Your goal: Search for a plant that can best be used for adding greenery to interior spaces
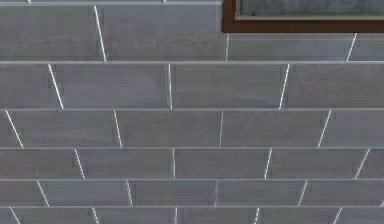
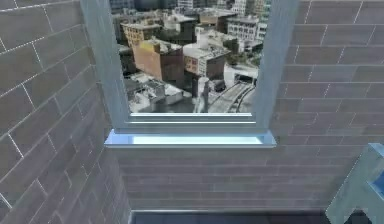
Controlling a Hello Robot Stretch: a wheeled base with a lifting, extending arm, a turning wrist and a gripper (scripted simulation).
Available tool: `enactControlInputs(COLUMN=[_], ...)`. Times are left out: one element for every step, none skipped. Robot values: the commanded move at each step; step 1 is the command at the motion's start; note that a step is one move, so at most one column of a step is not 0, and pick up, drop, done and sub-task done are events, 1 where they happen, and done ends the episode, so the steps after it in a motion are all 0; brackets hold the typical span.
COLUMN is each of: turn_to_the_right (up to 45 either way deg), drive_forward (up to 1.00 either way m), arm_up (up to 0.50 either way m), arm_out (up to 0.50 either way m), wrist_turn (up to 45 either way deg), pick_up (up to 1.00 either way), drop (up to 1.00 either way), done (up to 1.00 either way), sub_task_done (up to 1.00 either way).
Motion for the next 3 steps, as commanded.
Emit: enactControlInputs(turn_to_the_right=[-45.0,-45.0,-3.0], drive_forward=[0.00,0.00,0.00], arm_up=[0.00,0.00,0.00], arm_out=[0.00,0.00,0.00], wrist_turn=[0.0,0.0,0.0], pick_up=[0.00,0.00,0.00], drop=[0.00,0.00,0.00], done=[0.00,0.00,0.00], sub_task_done=[0.00,0.00,0.00])
